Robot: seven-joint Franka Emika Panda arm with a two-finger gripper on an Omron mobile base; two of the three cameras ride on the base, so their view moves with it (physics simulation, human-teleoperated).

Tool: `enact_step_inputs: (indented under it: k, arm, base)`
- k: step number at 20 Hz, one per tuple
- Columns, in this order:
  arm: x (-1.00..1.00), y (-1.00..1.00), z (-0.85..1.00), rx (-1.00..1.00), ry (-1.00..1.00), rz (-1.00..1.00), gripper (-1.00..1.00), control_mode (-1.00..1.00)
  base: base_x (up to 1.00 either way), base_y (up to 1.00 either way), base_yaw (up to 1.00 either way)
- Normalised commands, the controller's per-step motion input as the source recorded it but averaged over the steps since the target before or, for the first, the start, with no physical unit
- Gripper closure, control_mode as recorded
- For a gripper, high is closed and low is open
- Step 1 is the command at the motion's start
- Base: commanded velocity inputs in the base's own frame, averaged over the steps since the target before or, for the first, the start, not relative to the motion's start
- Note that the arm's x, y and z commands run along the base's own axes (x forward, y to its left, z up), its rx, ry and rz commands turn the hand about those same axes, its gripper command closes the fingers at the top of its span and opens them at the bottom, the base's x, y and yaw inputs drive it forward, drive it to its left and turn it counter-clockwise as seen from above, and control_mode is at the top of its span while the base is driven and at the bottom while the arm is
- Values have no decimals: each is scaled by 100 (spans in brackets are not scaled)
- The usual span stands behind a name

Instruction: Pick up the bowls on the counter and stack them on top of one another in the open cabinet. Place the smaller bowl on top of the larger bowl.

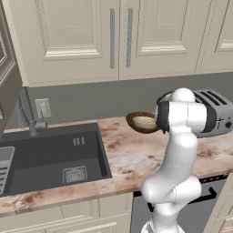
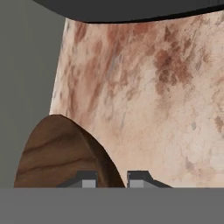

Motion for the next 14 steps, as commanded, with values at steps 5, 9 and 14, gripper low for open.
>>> enact_step_inputs:
  k: [5,9,14]
  arm:
    - [-42,0,75,0,0,10,100,-100]
    - [-49,4,76,-1,0,15,100,-100]
    - [-61,12,64,-4,0,19,100,-100]
  base:
    - [0,0,0]
    - [0,0,0]
    - [0,0,0]
